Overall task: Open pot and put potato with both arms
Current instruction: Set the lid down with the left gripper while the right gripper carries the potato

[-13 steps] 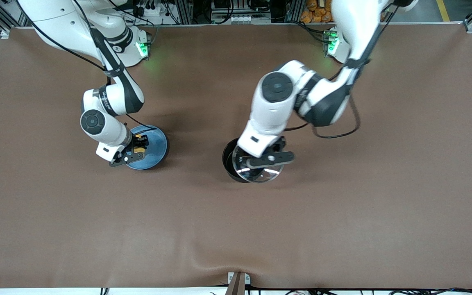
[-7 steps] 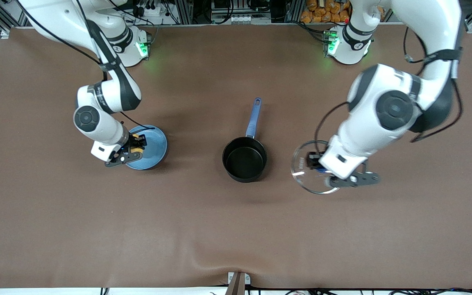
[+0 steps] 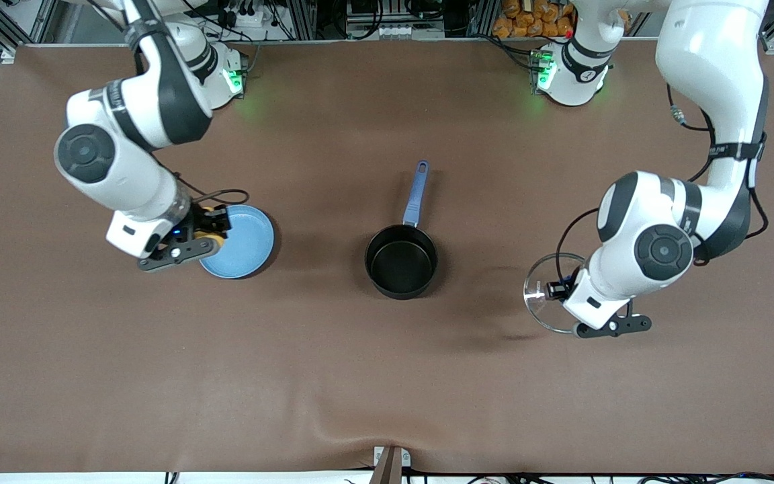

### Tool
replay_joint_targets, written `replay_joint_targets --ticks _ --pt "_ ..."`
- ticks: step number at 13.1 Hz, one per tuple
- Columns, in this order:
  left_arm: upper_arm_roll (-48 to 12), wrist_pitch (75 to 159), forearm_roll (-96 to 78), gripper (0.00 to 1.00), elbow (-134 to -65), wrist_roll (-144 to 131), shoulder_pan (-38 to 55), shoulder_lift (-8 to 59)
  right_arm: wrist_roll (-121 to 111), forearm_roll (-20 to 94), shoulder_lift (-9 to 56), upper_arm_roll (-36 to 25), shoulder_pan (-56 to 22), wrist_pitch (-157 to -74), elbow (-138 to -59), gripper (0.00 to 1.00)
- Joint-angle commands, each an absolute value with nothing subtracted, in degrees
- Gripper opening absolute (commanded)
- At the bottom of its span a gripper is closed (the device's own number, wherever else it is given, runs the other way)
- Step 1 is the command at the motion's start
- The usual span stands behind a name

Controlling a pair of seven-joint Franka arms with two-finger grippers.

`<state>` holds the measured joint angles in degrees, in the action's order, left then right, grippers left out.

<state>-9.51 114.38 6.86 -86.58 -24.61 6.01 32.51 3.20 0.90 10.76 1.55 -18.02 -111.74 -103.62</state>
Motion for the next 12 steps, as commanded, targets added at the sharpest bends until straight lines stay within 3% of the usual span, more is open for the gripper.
replay_joint_targets --ticks 1,6,10,11,12 --pt "-10.0 120.6 8.2 0.0 -90.5 -24.3 2.2 32.4 12.3 1.1 14.9 0.7 -24.8 -111.3 -97.2 0.0" --pt "-10.0 130.8 8.3 0.0 -93.4 -24.3 -0.2 36.5 28.5 0.2 26.2 0.3 -35.9 -112.1 -84.5 0.0" --pt "-9.9 139.6 8.3 0.0 -98.9 -24.0 -1.2 36.6 37.1 0.1 35.7 -2.3 -43.7 -118.0 -78.7 0.0" --pt "-10.0 140.2 8.3 0.2 -98.9 -23.9 -1.7 36.6 38.9 0.3 38.1 -4.9 -46.7 -118.6 -76.6 0.0" --pt "-10.0 140.2 8.3 0.65 -98.6 -23.9 -2.2 36.6 40.1 0.4 40.3 -6.2 -48.5 -119.3 -74.9 0.0"
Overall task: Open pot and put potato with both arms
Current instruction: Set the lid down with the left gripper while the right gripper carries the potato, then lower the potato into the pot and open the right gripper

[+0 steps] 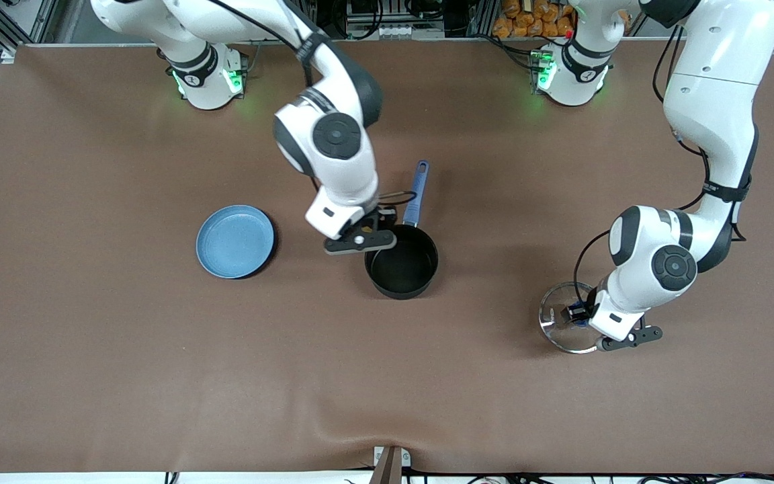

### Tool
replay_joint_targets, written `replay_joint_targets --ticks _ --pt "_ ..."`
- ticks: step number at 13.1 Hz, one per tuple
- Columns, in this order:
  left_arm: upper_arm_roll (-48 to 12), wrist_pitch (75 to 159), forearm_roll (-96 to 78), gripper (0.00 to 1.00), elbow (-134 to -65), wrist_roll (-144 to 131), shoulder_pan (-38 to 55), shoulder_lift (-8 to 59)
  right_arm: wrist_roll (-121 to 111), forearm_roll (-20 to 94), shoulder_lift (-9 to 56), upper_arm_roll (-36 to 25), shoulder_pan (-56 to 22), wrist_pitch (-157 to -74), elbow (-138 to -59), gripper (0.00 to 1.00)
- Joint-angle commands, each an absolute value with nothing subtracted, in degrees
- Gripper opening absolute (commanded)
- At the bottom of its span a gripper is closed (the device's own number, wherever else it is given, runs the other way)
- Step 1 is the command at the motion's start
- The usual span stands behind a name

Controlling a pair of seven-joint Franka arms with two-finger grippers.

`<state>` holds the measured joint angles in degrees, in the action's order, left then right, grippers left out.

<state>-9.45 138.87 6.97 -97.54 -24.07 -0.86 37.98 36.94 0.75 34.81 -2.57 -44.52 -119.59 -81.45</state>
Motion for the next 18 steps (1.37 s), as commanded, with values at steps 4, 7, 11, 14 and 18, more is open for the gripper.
replay_joint_targets --ticks 4,7,11,14,18 --pt "-10.5 139.5 8.2 1.0 -98.6 -24.1 -2.4 32.0 43.7 0.5 46.1 -8.8 -52.0 -125.5 -72.5 0.0" --pt "-10.6 134.8 7.9 1.0 -97.7 -24.0 -2.5 26.1 43.9 0.5 50.3 -9.1 -52.5 -127.1 -70.3 0.0" --pt "-12.6 124.1 4.5 1.0 -93.5 -24.0 -2.5 19.6 44.0 0.6 53.2 -9.1 -52.6 -129.5 -70.2 0.0" --pt "-14.1 111.4 -2.2 1.0 -86.2 -23.8 -2.5 16.8 44.0 0.5 54.3 -9.0 -52.6 -131.0 -70.2 0.0" --pt "-13.9 105.4 -2.7 1.0 -86.1 -24.1 -2.5 11.1 44.2 0.6 54.2 -9.0 -52.6 -131.5 -70.2 1.0"
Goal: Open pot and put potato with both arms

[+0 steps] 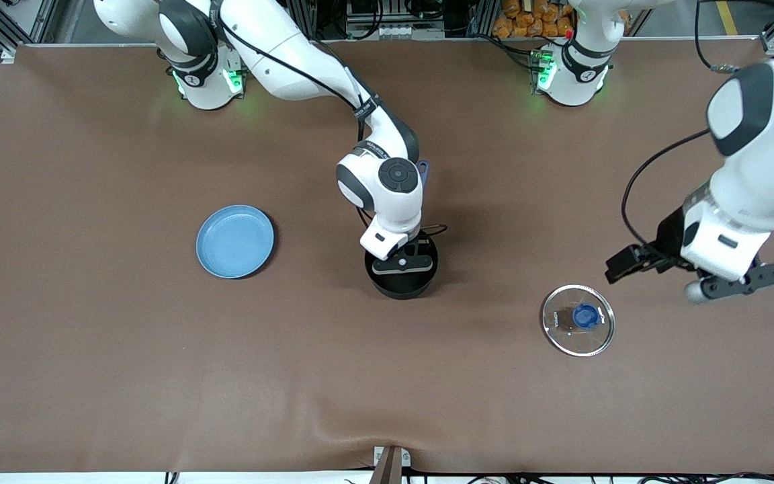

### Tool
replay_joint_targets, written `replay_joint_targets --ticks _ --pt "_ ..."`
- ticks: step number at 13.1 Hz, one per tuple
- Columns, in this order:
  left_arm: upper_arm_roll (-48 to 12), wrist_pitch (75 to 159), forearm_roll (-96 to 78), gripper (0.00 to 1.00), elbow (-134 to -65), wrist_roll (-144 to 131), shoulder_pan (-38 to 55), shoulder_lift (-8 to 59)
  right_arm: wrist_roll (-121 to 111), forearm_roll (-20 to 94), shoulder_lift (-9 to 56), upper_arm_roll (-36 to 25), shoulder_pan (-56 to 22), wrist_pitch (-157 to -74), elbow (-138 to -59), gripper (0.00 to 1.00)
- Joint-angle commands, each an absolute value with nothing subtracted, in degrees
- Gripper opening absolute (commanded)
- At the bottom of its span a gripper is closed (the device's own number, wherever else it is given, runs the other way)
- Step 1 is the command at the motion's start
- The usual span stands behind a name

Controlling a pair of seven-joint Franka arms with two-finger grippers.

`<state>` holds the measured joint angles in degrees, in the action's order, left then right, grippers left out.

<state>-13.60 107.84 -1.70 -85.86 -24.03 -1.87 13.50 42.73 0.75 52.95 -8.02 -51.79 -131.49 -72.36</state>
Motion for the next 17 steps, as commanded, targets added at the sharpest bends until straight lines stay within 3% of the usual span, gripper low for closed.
replay_joint_targets --ticks 1,7,12,17 --pt "-13.8 104.6 -2.6 1.0 -86.1 -24.1 -2.5 10.4 43.9 0.7 53.9 -9.0 -52.5 -131.4 -70.2 1.0" --pt "-13.3 102.1 -2.0 1.0 -86.4 -23.6 -3.2 8.8 43.2 1.2 44.6 -8.6 -49.9 -124.4 -70.8 1.0" --pt "-13.4 101.8 -1.9 1.0 -86.2 -23.4 -3.7 9.0 42.0 1.2 28.2 -5.5 -42.3 -109.2 -74.3 1.0" --pt "-13.2 101.8 -1.3 1.0 -86.0 -19.2 -4.1 8.8 20.0 1.3 16.3 -4.7 -30.8 -91.3 -75.6 1.0"
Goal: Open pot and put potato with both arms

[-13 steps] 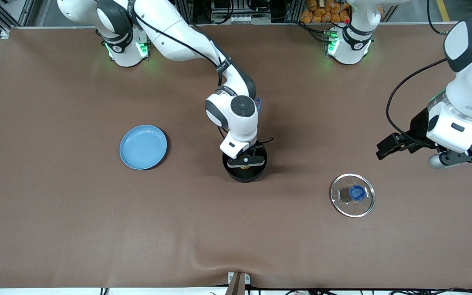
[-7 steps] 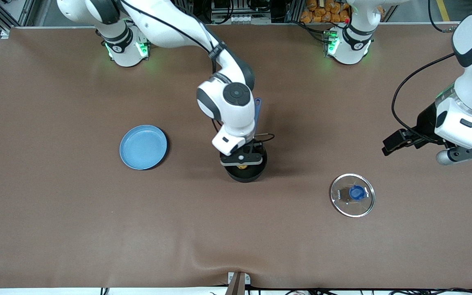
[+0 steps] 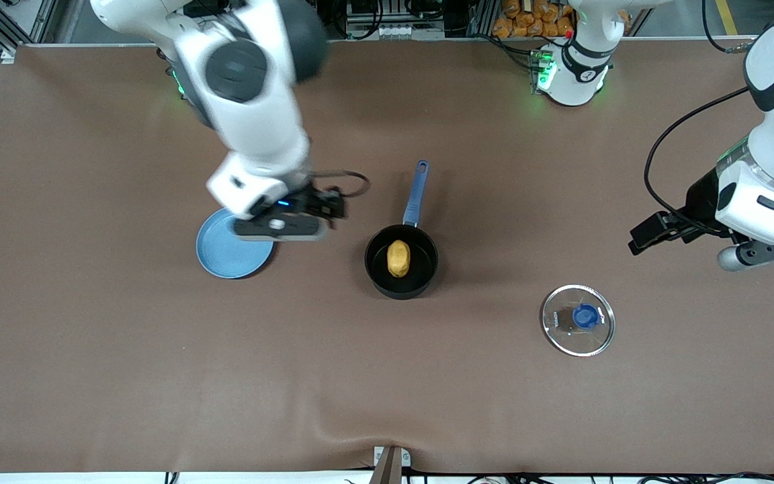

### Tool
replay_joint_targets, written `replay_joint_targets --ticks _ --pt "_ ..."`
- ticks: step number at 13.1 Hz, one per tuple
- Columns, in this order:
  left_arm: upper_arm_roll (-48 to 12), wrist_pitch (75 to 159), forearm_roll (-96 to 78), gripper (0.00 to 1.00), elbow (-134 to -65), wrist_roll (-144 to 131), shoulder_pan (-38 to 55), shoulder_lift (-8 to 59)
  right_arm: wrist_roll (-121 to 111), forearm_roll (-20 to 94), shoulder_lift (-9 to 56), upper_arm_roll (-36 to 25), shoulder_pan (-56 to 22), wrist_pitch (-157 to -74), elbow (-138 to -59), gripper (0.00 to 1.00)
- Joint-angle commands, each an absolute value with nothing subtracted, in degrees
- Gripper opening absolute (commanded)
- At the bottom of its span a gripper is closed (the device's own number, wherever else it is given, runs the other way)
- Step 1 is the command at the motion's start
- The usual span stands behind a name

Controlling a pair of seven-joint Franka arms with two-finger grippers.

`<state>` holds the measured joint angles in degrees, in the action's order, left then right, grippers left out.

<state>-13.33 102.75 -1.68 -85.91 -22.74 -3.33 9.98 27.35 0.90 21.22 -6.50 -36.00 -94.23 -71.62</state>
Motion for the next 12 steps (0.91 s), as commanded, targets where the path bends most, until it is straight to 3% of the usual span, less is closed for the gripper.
replay_joint_targets --ticks 1,5,7,12 --pt "-13.2 101.9 -1.2 1.0 -86.0 -16.4 -5.3 8.4 15.4 1.2 14.4 -4.7 -28.3 -88.6 -75.6 1.0" --pt "-9.9 96.5 -1.1 1.0 -87.1 -14.7 -2.6 5.5 7.5 1.0 8.5 -5.0 -18.8 -81.0 -77.5 1.0" --pt "-2.9 95.1 -0.9 1.0 -88.6 -13.9 2.7 3.2 6.3 0.9 4.2 -5.0 -15.1 -80.7 -81.2 1.0" --pt "-2.1 91.5 -1.0 1.0 -91.3 -10.6 2.3 -0.3 -1.1 0.4 -1.4 -5.1 -5.8 -82.1 -88.5 1.0"
